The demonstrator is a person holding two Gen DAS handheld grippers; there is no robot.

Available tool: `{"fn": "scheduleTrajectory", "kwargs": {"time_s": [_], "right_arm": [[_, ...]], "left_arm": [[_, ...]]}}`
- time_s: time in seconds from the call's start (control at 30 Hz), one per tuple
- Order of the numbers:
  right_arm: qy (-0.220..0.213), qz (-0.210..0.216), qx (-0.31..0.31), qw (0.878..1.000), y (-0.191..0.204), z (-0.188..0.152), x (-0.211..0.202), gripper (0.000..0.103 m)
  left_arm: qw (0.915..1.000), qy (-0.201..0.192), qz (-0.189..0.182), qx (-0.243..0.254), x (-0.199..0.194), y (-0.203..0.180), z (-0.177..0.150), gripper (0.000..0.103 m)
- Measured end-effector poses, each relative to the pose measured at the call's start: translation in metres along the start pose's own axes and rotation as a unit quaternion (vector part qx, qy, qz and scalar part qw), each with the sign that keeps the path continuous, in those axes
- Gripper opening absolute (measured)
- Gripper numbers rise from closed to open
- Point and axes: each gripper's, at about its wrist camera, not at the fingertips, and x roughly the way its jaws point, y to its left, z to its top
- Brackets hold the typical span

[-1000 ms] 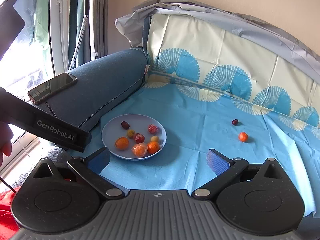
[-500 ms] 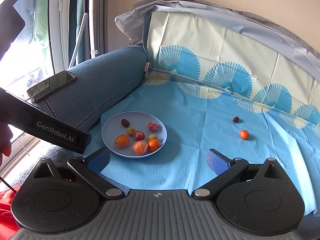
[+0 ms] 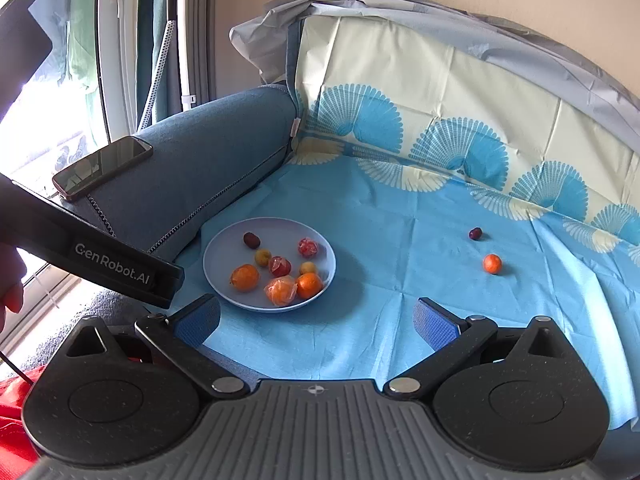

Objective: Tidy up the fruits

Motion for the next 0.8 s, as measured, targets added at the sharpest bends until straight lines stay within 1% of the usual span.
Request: {"fn": "scheduleTrajectory", "kwargs": {"time_s": [0.2,0.37,0.5,0.6,0.67,0.73,0.8], "right_arm": [[0.013,0.0,0.011,1.0,-0.006,-0.002,0.014,0.102],[0.024,-0.02,0.051,0.998,-0.029,-0.007,0.035,0.102],[0.035,-0.059,0.092,0.993,-0.067,-0.017,0.062,0.102],[0.04,-0.103,0.128,0.985,-0.106,-0.026,0.089,0.102],[0.043,-0.135,0.155,0.978,-0.136,-0.031,0.112,0.102],[0.037,-0.167,0.176,0.969,-0.167,-0.034,0.136,0.102],[0.028,-0.188,0.186,0.964,-0.195,-0.036,0.164,0.102]], "left_arm": [[0.9999,0.013,0.002,0.0,0.008,0.0,0.005,0.103],[0.9996,0.029,0.009,0.003,0.02,-0.004,0.019,0.103],[0.9987,0.046,0.012,0.015,0.038,-0.017,0.037,0.103],[0.9984,0.051,0.007,0.024,0.056,-0.032,0.055,0.103],[0.9984,0.045,-0.006,0.033,0.072,-0.047,0.071,0.103],[0.998,0.035,-0.012,0.051,0.093,-0.069,0.092,0.103],[0.997,0.015,-0.023,0.073,0.117,-0.094,0.114,0.103]]}}
